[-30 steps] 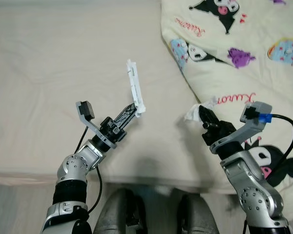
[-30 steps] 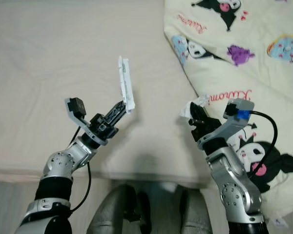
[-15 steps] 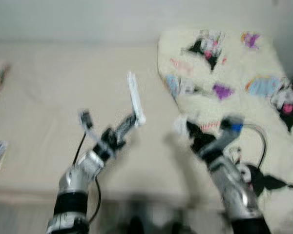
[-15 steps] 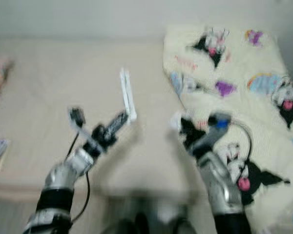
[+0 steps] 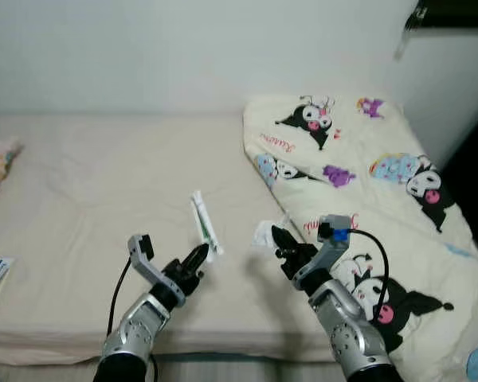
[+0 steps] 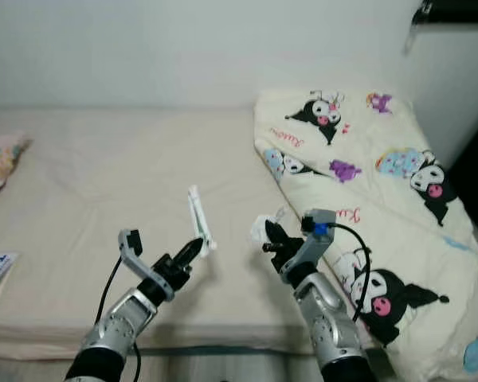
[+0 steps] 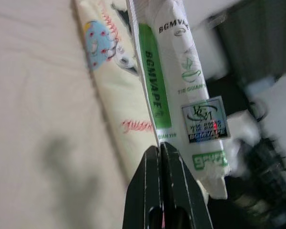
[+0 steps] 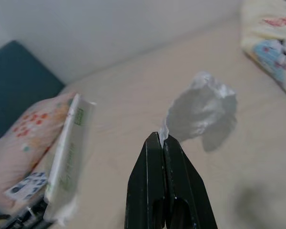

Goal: Clean up the room

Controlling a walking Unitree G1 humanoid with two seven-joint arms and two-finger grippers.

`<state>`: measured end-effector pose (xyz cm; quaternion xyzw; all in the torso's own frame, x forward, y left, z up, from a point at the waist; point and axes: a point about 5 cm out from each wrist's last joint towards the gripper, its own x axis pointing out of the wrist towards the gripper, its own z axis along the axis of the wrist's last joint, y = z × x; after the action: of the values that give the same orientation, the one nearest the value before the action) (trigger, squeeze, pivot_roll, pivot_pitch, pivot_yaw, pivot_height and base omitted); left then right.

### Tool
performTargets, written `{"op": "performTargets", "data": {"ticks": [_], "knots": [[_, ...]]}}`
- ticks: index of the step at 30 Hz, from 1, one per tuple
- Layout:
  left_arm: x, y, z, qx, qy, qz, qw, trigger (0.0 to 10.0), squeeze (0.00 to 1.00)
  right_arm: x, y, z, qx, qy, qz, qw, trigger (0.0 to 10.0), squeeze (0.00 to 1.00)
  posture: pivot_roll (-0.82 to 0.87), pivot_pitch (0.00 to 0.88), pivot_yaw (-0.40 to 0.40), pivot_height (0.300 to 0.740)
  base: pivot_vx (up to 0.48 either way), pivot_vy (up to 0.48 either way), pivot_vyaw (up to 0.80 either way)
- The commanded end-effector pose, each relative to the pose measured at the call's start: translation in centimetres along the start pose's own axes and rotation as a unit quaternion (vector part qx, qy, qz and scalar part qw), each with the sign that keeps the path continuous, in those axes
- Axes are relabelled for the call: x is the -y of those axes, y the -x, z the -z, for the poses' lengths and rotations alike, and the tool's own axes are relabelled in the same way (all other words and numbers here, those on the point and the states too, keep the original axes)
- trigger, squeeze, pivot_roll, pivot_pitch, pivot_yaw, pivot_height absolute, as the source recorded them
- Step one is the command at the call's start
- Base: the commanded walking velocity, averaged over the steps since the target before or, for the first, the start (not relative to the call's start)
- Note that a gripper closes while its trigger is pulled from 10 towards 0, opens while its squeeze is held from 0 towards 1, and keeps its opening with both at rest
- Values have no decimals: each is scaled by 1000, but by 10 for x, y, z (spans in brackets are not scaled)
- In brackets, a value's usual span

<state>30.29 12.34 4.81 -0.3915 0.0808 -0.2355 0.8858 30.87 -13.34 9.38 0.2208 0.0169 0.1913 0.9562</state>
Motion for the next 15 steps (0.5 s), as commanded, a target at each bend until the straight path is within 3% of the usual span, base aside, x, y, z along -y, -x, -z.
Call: {"op": "performTargets", "data": {"ticks": [1,3,9,15], "knots": [[-7,5,11,-30,-25,-25,999,10000,0,4,1,4,-5,11,4,1000,10000,0,-98,22,28,740,0,0,0],[-10,6,15,-51,-54,-36,997,10000,0,7,1,7,-6,11,8,1000,10000,0,-100,16,31,740,0,0,0],[-11,3,16,-51,-53,-45,996,10000,0,9,1,7,-3,12,12,1000,10000,0,-109,7,40,740,0,0,0],[-10,-2,14,-28,-42,-52,997,10000,0,9,0,10,-3,19,10,1000,10000,0,-111,0,37,740,0,0,800]]}}
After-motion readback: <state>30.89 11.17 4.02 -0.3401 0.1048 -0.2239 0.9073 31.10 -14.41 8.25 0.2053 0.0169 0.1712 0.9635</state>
